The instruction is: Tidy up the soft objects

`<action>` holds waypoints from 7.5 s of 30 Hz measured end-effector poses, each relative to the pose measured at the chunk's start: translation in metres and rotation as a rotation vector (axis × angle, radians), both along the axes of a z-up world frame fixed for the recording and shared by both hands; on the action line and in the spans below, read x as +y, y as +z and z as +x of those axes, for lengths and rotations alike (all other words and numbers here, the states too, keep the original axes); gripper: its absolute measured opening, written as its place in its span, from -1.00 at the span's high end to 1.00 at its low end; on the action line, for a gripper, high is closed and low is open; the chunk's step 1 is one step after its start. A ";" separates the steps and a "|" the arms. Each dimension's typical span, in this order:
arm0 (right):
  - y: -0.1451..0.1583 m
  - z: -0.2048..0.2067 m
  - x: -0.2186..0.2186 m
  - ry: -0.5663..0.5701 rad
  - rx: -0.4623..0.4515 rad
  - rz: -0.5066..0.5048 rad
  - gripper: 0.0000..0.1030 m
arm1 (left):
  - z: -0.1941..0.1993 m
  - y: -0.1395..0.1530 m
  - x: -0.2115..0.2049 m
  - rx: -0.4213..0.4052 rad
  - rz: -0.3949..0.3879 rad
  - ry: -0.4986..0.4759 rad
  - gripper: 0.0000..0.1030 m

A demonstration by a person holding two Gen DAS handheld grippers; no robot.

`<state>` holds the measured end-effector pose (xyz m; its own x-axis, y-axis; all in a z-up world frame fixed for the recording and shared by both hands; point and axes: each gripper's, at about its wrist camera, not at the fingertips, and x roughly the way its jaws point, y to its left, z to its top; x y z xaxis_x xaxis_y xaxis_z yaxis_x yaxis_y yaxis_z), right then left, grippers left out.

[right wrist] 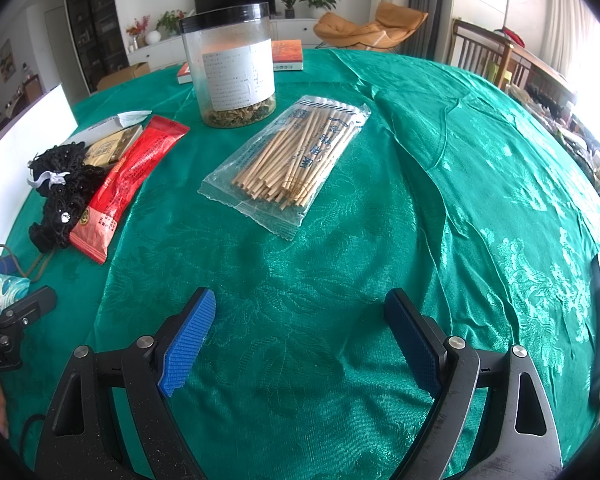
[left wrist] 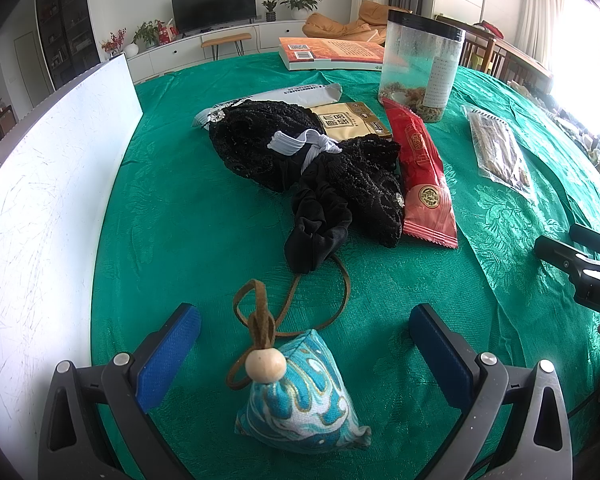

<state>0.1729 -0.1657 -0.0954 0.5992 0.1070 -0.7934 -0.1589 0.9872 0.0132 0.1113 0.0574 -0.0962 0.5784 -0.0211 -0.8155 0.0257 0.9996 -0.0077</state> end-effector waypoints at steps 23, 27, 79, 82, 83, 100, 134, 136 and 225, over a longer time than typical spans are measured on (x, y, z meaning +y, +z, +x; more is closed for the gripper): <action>0.000 0.000 0.000 0.000 0.000 0.000 -0.73 | 0.000 0.000 0.000 0.002 -0.002 -0.001 -1.00; 0.000 0.000 0.000 0.000 0.000 0.000 -0.73 | 0.003 0.008 0.002 0.088 -0.031 0.013 -0.98; 0.063 0.182 -0.024 -0.072 -0.010 0.103 0.29 | 0.210 0.091 0.110 0.054 -0.229 0.106 -0.24; 0.107 0.182 -0.019 -0.041 -0.099 0.094 0.29 | 0.180 0.124 0.119 -0.005 -0.254 0.081 -0.24; 0.121 0.177 -0.013 -0.013 -0.118 0.090 0.29 | 0.166 0.134 0.125 -0.024 -0.266 0.079 -0.24; 0.185 -0.045 0.295 0.770 0.143 0.565 -0.42 | -0.088 0.169 0.250 -0.126 0.044 0.427 -0.92; -0.001 -0.016 0.014 -0.018 -0.006 0.000 -0.53 | -0.052 0.004 -0.018 0.123 -0.039 0.028 -0.95; -0.001 -0.016 0.013 -0.018 -0.006 0.001 -0.53 | -0.039 0.003 -0.026 0.079 -0.038 -0.001 -0.96; 0.002 -0.016 0.014 -0.018 -0.006 0.001 -0.62 | -0.014 -0.002 -0.005 0.007 -0.004 0.001 -1.00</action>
<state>0.1571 -0.1515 -0.0935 0.6060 0.0971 -0.7895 -0.1413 0.9899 0.0133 0.0970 0.0528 -0.0977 0.5725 -0.0238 -0.8195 0.0245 0.9996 -0.0120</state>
